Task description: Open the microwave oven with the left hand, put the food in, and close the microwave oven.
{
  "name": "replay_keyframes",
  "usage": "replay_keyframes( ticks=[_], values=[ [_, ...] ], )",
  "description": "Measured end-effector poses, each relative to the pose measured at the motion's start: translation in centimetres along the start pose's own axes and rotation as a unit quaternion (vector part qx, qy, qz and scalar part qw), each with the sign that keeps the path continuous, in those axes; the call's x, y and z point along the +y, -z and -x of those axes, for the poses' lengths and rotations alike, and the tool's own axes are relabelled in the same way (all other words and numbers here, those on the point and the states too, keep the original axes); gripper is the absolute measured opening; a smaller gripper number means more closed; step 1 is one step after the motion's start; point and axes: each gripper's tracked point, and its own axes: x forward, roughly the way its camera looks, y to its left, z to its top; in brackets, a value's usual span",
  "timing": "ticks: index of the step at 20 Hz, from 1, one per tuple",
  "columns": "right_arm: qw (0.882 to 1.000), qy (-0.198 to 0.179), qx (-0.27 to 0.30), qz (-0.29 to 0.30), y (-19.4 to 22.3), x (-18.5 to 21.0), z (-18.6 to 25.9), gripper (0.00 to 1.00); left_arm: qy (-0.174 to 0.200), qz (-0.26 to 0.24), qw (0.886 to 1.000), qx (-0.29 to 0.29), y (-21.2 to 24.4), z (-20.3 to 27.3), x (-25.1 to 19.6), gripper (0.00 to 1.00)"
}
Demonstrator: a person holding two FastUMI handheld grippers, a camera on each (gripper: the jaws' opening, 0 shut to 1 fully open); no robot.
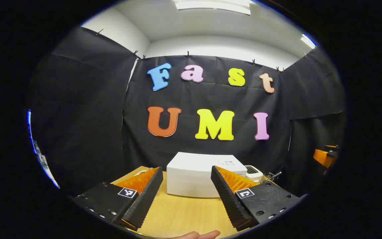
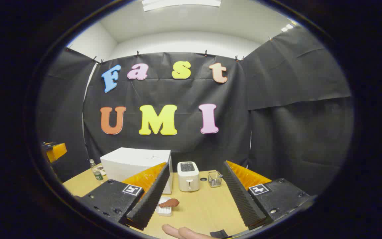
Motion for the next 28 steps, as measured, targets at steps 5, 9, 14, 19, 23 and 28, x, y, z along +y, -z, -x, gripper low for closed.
replay_keyframes(
  ticks=[5, 9, 14, 19, 23, 28],
  values=[
    [1.000, 0.001, -0.014, 0.008, -0.8, -0.6, 1.1, 1.00, 0.014, -0.011, 1.000, 0.003, 0.2, 0.3, -1.1, 0.92],
    [1.000, 0.005, -0.021, 0.002, -1.1, -1.2, 1.3, 0.93, 0.023, -0.020, 1.000, 0.001, 0.2, 0.3, -1.7, 0.92],
    [1.000, 0.006, -0.015, 0.002, -0.6, -1.7, 1.1, 0.93, 0.046, -0.032, 0.998, -0.002, 0.6, 0.3, -3.1, 0.92],
    [1.000, 0.010, -0.017, 0.002, -0.5, -2.2, 0.9, 0.93, 0.059, -0.034, 0.998, 0.007, 1.3, -0.1, -4.2, 0.92],
    [1.000, 0.013, -0.015, 0.000, -0.2, -2.6, 0.6, 0.93, 0.064, -0.034, 0.997, 0.018, 2.5, -0.8, -5.1, 0.92],
    [1.000, 0.020, -0.016, -0.005, 0.3, -3.7, -0.3, 0.93, 0.066, -0.023, 0.997, 0.022, 4.6, -3.6, -6.4, 0.92]
  ],
)
